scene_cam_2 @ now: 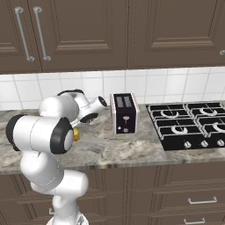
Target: Place the mustard and ketchup from the counter to the top shelf of the fridge. If the existing items in the fridge are on the top shelf, move them to other shelves.
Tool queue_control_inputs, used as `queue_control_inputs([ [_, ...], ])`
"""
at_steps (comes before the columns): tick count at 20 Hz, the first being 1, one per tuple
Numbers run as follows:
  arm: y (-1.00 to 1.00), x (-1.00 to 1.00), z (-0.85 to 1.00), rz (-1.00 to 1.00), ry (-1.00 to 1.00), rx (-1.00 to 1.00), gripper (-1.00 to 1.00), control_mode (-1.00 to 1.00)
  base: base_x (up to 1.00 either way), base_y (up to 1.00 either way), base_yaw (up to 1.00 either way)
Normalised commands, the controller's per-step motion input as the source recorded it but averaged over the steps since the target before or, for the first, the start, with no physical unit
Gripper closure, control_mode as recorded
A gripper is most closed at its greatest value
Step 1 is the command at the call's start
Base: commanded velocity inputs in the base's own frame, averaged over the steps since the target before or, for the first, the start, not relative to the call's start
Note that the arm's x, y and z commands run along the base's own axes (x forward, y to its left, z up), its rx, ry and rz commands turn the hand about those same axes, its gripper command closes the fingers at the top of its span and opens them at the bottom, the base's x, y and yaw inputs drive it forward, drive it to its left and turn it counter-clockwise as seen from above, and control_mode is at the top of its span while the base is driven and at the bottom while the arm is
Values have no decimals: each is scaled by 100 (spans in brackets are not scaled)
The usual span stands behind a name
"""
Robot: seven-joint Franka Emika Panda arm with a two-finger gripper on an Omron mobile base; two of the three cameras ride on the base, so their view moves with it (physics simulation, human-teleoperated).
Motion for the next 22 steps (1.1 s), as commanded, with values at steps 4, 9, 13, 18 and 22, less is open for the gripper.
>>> queue_control_inputs([
  [4, 0, -2, 2, 0, -1, 0, 100, -100, 0, 0, 0],
  [9, 0, -42, 70, 0, -15, 1, 100, -100, 0, 0, 0],
  [13, -1, -69, 100, -2, -25, 6, 100, -100, 0, 0, 0],
  [18, 0, -78, 100, -5, -16, 6, 100, -100, 0, 0, 0],
  [22, -6, -96, 100, -5, -10, 2, 100, -100, 0, 0, 0],
])
